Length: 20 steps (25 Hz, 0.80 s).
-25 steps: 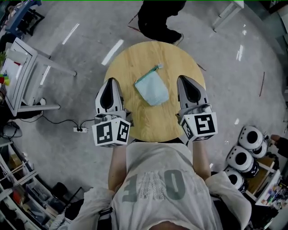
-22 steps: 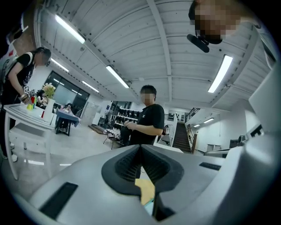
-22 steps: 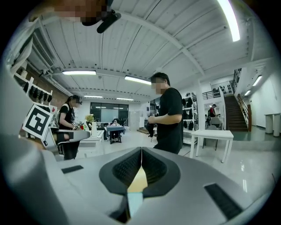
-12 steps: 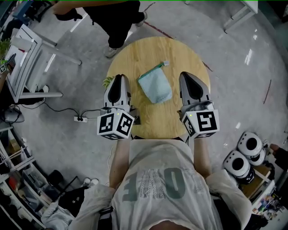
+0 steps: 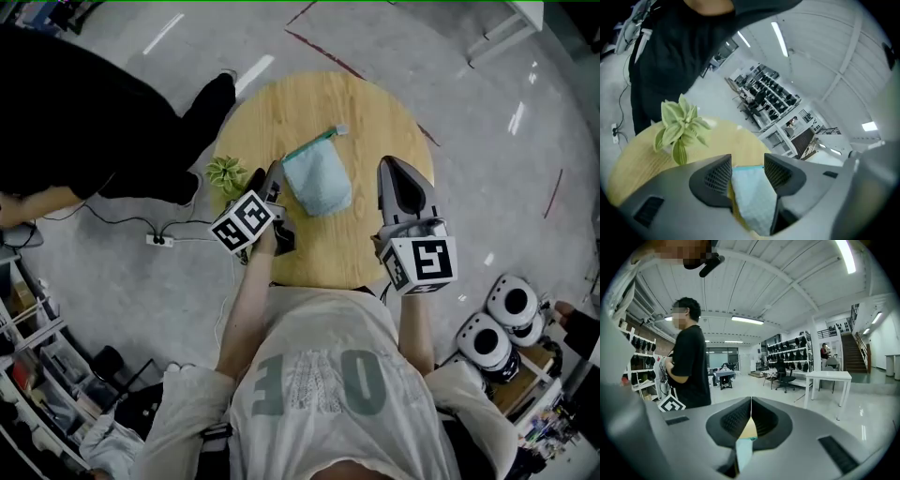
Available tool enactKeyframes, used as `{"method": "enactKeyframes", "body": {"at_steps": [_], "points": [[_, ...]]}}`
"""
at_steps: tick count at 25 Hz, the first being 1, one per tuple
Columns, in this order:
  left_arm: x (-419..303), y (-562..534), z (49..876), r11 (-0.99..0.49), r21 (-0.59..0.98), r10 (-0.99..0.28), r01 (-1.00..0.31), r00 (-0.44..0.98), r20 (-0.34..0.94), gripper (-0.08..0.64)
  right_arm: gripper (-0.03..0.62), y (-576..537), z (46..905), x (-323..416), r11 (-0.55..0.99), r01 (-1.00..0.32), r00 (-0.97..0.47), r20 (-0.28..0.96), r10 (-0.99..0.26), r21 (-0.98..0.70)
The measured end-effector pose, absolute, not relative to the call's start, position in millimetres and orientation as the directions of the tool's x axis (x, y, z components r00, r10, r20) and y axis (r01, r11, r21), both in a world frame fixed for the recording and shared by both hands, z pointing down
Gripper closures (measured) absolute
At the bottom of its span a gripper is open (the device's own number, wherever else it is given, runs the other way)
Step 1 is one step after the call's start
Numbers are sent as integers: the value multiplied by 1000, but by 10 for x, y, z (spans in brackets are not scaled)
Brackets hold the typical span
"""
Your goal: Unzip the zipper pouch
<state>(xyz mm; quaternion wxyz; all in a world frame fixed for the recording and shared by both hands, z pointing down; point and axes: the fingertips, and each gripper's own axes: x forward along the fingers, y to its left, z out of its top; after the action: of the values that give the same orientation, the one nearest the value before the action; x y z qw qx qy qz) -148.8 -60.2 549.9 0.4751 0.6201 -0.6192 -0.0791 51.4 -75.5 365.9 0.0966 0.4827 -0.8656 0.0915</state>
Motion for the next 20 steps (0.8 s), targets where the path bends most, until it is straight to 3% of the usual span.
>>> {"method": "enactKeyframes", "body": {"at_steps": [8,16,20], "points": [[-1385,-645,6068,341,708,-742,-619,286,607,367,563,-883,3805,535,512,-855,-514,277,-812,-85],[-1306,-672,6264,390,743,-702,-544,346,623,374,563,-942,3874,482,520,-849,-523,289,-802,-93],[-1277,-699,6326,402,741,-689,-538,355,632,451,563,-945,3917,465,526,-845,-529,296,-795,-97]]}}
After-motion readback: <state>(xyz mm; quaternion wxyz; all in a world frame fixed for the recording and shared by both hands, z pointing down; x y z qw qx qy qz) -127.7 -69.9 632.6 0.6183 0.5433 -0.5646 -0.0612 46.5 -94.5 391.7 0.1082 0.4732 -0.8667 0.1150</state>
